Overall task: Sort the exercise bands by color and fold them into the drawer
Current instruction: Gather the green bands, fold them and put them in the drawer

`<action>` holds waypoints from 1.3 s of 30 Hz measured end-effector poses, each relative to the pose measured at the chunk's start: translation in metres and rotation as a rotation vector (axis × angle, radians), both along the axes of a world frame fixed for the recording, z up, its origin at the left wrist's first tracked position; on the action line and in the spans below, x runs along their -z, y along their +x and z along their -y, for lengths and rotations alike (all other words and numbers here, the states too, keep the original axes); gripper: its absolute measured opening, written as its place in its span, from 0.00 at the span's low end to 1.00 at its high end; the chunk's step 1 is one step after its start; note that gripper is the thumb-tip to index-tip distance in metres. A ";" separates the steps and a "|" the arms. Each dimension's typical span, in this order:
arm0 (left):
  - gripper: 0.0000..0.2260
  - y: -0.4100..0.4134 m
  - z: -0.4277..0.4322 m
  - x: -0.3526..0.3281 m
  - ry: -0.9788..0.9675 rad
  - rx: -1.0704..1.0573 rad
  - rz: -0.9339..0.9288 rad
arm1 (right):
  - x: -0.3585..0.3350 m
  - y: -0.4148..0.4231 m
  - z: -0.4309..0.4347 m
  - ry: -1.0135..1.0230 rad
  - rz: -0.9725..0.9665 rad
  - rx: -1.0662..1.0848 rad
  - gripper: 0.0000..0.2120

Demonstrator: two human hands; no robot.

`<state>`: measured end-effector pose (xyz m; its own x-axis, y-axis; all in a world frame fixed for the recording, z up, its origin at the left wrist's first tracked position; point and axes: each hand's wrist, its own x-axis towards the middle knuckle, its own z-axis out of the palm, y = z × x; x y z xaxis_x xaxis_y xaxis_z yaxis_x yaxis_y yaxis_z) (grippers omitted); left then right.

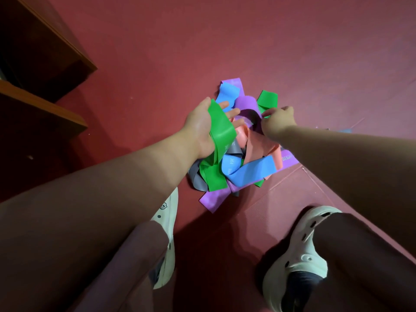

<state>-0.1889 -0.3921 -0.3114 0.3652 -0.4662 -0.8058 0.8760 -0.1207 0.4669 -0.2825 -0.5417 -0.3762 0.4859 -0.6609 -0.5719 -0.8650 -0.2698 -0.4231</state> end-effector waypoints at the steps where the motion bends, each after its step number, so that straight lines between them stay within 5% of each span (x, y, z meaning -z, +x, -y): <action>1: 0.21 -0.001 0.000 0.001 0.003 -0.002 -0.005 | 0.003 -0.001 0.000 -0.037 0.007 0.034 0.16; 7: 0.20 -0.006 -0.002 0.005 0.017 0.018 -0.001 | 0.004 -0.009 0.010 0.011 -0.179 -0.068 0.25; 16: 0.21 -0.006 -0.008 0.003 0.014 0.011 -0.020 | 0.015 -0.008 0.008 0.139 -0.068 -0.107 0.28; 18: 0.22 -0.005 -0.010 0.003 0.021 0.012 -0.019 | 0.036 -0.011 0.016 0.153 0.002 -0.055 0.29; 21: 0.22 -0.004 -0.012 0.003 0.023 -0.002 -0.012 | 0.004 -0.009 0.001 0.113 0.139 0.093 0.15; 28: 0.21 0.000 -0.016 0.002 0.007 -0.015 0.003 | -0.050 -0.004 -0.025 0.093 0.531 0.288 0.15; 34: 0.22 0.006 -0.024 0.000 -0.007 -0.044 0.017 | -0.095 -0.007 -0.045 0.320 0.766 0.444 0.08; 39: 0.23 0.011 -0.032 0.008 0.010 -0.079 0.051 | -0.112 0.000 -0.058 0.741 0.855 0.406 0.17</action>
